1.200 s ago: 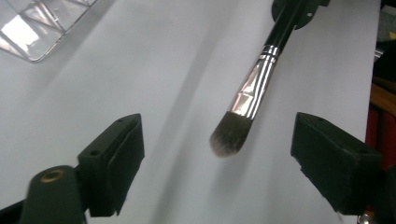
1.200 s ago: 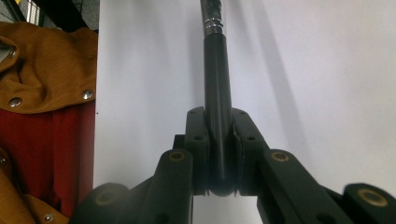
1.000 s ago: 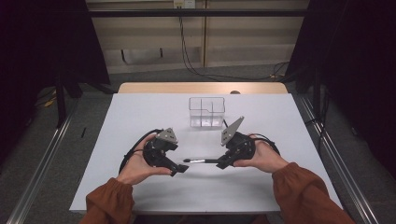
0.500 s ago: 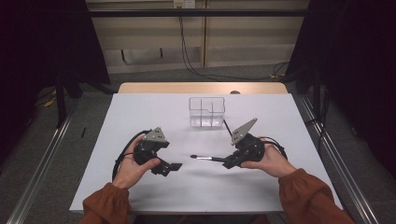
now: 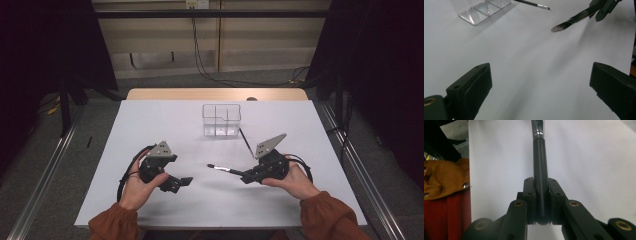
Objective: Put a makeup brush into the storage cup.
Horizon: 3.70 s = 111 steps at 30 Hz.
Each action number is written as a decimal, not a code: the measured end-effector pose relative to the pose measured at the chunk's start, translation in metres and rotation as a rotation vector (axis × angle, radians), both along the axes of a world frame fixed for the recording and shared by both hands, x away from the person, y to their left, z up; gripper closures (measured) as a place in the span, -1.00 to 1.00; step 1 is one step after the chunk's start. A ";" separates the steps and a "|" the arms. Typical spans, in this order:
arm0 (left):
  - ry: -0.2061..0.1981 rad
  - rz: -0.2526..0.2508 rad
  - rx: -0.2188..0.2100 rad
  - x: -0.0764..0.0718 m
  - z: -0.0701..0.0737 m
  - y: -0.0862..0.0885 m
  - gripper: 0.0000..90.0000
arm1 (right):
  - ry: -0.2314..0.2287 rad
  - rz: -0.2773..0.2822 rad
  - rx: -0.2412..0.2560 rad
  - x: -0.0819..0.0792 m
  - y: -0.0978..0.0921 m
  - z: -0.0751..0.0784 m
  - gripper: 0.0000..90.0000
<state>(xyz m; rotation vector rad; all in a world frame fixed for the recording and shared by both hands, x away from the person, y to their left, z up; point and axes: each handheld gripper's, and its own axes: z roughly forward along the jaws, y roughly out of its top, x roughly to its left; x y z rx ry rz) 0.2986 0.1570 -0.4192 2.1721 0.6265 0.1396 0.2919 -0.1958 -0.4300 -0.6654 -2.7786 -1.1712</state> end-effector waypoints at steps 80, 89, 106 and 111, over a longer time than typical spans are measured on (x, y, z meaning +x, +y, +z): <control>-0.124 -0.048 -0.354 -0.006 0.001 -0.051 -0.79 | -0.222 -0.059 0.416 -0.014 0.011 -0.002 0.77; -0.129 -0.077 -0.373 -0.005 0.001 -0.059 -0.42 | -0.224 -0.057 0.410 -0.014 0.012 -0.004 0.77; -0.066 -0.075 -0.443 -0.002 0.003 -0.063 -0.03 | -0.222 -0.043 0.423 -0.014 0.016 -0.007 0.77; -0.040 -0.068 -0.469 -0.001 0.006 -0.064 0.13 | -0.229 -0.044 0.433 -0.014 0.015 -0.008 0.77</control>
